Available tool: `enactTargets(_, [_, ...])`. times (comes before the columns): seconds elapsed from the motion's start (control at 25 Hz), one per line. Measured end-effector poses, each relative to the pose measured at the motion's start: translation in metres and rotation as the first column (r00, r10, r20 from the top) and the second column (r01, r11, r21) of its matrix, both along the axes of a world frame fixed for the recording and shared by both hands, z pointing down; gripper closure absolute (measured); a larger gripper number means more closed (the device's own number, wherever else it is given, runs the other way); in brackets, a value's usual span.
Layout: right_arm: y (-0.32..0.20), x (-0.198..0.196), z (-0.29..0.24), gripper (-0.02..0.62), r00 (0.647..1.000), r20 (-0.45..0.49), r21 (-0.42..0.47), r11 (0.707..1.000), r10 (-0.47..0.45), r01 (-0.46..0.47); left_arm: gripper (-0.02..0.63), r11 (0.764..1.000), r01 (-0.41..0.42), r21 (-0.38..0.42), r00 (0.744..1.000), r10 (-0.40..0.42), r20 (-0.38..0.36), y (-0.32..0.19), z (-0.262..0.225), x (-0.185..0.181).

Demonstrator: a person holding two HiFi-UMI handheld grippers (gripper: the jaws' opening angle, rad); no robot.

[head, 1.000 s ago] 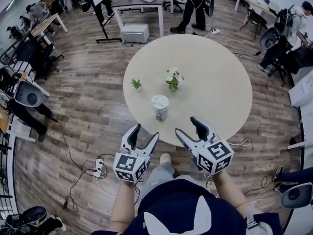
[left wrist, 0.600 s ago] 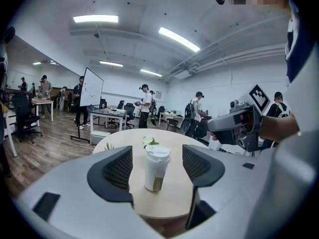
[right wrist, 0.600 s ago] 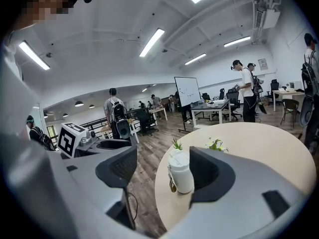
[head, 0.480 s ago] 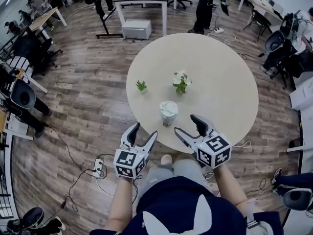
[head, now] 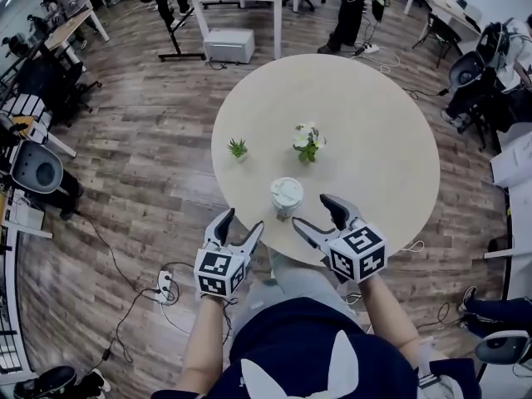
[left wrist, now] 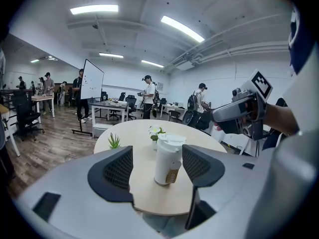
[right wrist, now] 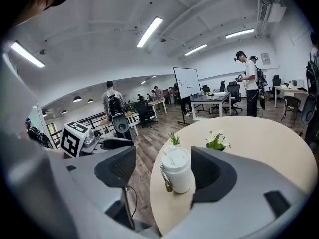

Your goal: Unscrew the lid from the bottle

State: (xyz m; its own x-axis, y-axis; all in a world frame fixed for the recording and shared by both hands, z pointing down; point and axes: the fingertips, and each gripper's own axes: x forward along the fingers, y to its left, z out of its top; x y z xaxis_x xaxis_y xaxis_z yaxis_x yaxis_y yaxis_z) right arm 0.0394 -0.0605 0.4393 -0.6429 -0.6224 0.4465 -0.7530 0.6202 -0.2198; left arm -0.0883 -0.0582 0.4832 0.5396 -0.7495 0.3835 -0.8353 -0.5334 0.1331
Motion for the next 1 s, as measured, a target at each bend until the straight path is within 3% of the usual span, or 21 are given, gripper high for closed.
enactTargets(0.2, [-0.015, -0.009, 0.014, 0.233, 0.999, -0.038, -0.027, 0.999, -0.033, 0.032, 0.304, 0.999, -0.033, -0.009, 0.995, 0.034, 0.09, -0.016, 0.024, -0.001])
enactTargets(0.48, [-0.035, -0.032, 0.028, 0.191, 0.987, -0.105, -0.055, 0.992, -0.118, 0.113, 0.304, 0.991, -0.131, -0.036, 0.984, 0.134, 0.114, -0.042, 0.052, 0.011])
enactTargets(0.84, [-0.053, -0.036, 0.064, 0.173, 0.959, -0.244, -0.137, 0.984, -0.142, 0.111, 0.304, 0.956, -0.257, -0.139, 0.943, 0.28, 0.183, -0.05, 0.097, 0.033])
enactTargets(1.0, [-0.059, -0.042, 0.08, 0.172, 0.949, -0.282, -0.155, 0.983, -0.143, 0.102, 0.304, 0.934, -0.321, -0.155, 0.927, 0.344, 0.149, -0.053, 0.102, 0.043])
